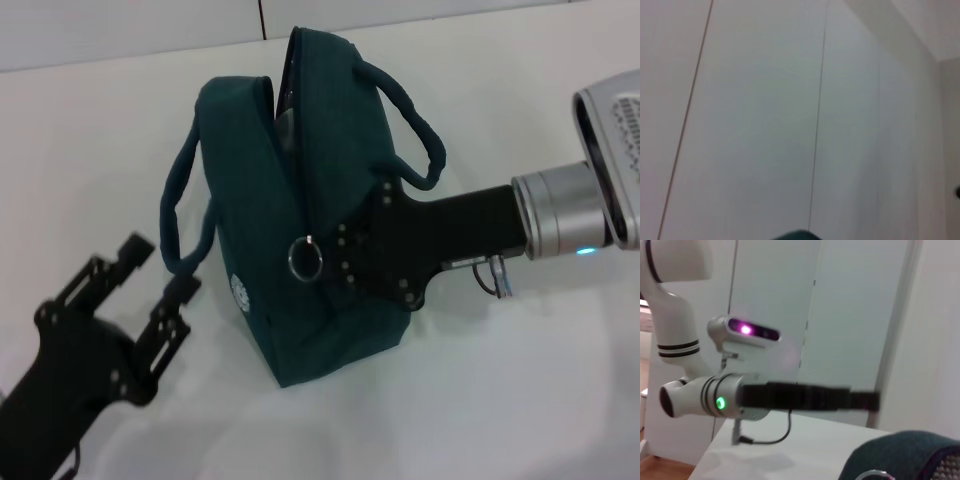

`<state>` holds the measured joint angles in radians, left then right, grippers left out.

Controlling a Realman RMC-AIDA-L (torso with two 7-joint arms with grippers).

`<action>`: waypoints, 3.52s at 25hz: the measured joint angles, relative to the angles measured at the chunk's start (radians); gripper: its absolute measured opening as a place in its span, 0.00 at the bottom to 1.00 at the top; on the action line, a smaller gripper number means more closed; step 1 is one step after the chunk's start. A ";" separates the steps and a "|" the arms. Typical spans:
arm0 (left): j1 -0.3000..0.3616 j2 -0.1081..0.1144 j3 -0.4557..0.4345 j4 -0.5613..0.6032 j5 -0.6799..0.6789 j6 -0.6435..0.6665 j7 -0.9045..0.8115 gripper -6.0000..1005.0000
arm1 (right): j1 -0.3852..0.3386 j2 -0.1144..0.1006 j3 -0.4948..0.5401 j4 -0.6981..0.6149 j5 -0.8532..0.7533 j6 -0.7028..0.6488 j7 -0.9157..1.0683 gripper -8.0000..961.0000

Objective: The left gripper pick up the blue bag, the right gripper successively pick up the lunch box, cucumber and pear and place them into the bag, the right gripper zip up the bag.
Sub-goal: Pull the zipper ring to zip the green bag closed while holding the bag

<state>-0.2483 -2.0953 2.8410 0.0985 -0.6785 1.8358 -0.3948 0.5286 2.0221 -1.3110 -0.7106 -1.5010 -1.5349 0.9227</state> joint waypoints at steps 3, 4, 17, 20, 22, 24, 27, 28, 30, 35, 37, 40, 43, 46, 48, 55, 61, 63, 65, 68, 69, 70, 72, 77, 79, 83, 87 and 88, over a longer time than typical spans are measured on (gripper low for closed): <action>0.029 0.000 0.001 0.000 0.021 -0.002 -0.002 0.54 | 0.009 0.001 0.000 0.001 0.006 0.007 -0.006 0.03; 0.037 0.000 0.001 0.001 0.029 -0.003 -0.005 0.54 | 0.010 0.001 0.000 0.003 0.009 0.008 -0.013 0.03; -0.001 -0.004 0.002 0.017 0.107 -0.173 -0.098 0.53 | 0.020 0.004 -0.019 0.024 0.063 0.012 -0.065 0.03; -0.018 -0.004 0.002 0.026 0.119 -0.183 -0.105 0.53 | 0.010 0.003 -0.026 0.025 0.080 0.011 -0.065 0.03; -0.029 -0.003 0.001 0.035 0.122 -0.187 -0.108 0.53 | 0.006 0.003 -0.027 0.025 0.082 0.011 -0.065 0.03; -0.035 -0.004 -0.002 0.042 0.119 -0.196 -0.109 0.53 | 0.004 0.003 -0.027 0.026 0.083 0.010 -0.065 0.03; -0.038 -0.005 -0.010 0.056 0.097 -0.218 -0.104 0.53 | -0.004 0.002 -0.027 0.026 0.084 0.009 -0.065 0.03; -0.039 -0.005 -0.011 0.060 0.092 -0.222 -0.102 0.53 | -0.006 0.002 -0.027 0.026 0.085 0.009 -0.065 0.03; -0.044 -0.005 -0.011 0.062 0.088 -0.224 -0.101 0.53 | -0.012 0.001 -0.027 0.027 0.088 0.009 -0.066 0.03; -0.070 -0.005 -0.011 0.063 0.086 -0.244 -0.101 0.52 | -0.017 0.001 -0.024 0.033 0.090 0.009 -0.093 0.03; -0.082 -0.005 -0.011 0.064 0.086 -0.255 -0.101 0.52 | -0.018 0.001 -0.021 0.040 0.093 0.010 -0.101 0.03; -0.095 -0.005 -0.011 0.064 0.085 -0.269 -0.091 0.50 | -0.019 0.001 -0.019 0.059 0.118 0.011 -0.123 0.03; -0.098 -0.007 -0.011 0.066 0.086 -0.287 -0.041 0.42 | -0.019 0.001 -0.023 0.091 0.191 0.002 -0.182 0.02; -0.101 -0.007 -0.009 0.067 0.089 -0.299 -0.019 0.31 | -0.019 0.001 -0.025 0.104 0.246 -0.017 -0.206 0.02; -0.112 -0.005 -0.003 0.067 0.093 -0.309 -0.018 0.18 | -0.015 0.000 -0.025 0.104 0.248 -0.020 -0.211 0.02; -0.161 -0.003 0.003 0.067 0.201 -0.324 -0.011 0.11 | -0.005 0.006 -0.037 0.130 0.312 -0.007 -0.295 0.02; -0.173 -0.002 0.002 0.067 0.236 -0.326 -0.010 0.09 | -0.003 0.005 -0.055 0.181 0.447 -0.006 -0.389 0.02; -0.170 0.000 -0.002 0.062 0.237 -0.322 -0.010 0.08 | -0.006 0.006 -0.068 0.195 0.485 -0.006 -0.419 0.02; -0.167 0.002 -0.005 0.055 0.238 -0.319 -0.012 0.08 | -0.008 0.006 -0.085 0.209 0.526 -0.005 -0.450 0.02; -0.159 0.005 -0.009 0.036 0.220 -0.311 -0.015 0.08 | -0.015 0.006 -0.107 0.229 0.582 -0.005 -0.504 0.02; -0.156 0.006 -0.010 0.025 0.206 -0.305 -0.016 0.08 | -0.017 0.006 -0.113 0.241 0.604 -0.005 -0.528 0.02; -0.151 0.006 -0.011 0.016 0.191 -0.298 -0.016 0.08 | -0.018 0.006 -0.114 0.251 0.620 -0.007 -0.546 0.02; -0.140 0.006 -0.011 -0.005 0.157 -0.276 -0.017 0.07 | -0.019 0.006 -0.115 0.264 0.634 -0.013 -0.562 0.03; -0.131 0.009 -0.011 -0.068 0.064 -0.238 -0.088 0.07 | -0.048 0.005 -0.151 0.268 0.637 -0.064 -0.627 0.03; -0.131 0.009 -0.011 -0.083 0.044 -0.237 -0.121 0.07 | -0.053 0.005 -0.160 0.268 0.641 -0.069 -0.640 0.03; -0.133 0.012 -0.010 -0.101 0.033 -0.220 -0.160 0.08 | -0.070 0.006 -0.217 0.262 0.697 -0.077 -0.666 0.03; -0.131 0.013 -0.002 -0.122 0.037 -0.163 -0.172 0.08 | -0.071 0.005 -0.234 0.262 0.715 -0.076 -0.671 0.03; -0.128 0.013 -0.002 -0.125 0.038 -0.146 -0.172 0.08 | -0.072 0.006 -0.234 0.262 0.715 -0.078 -0.675 0.03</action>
<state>-0.3767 -2.0827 2.8391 -0.0268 -0.6404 1.6903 -0.5667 0.4570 2.0277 -1.5452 -0.4488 -0.7858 -1.6129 0.2474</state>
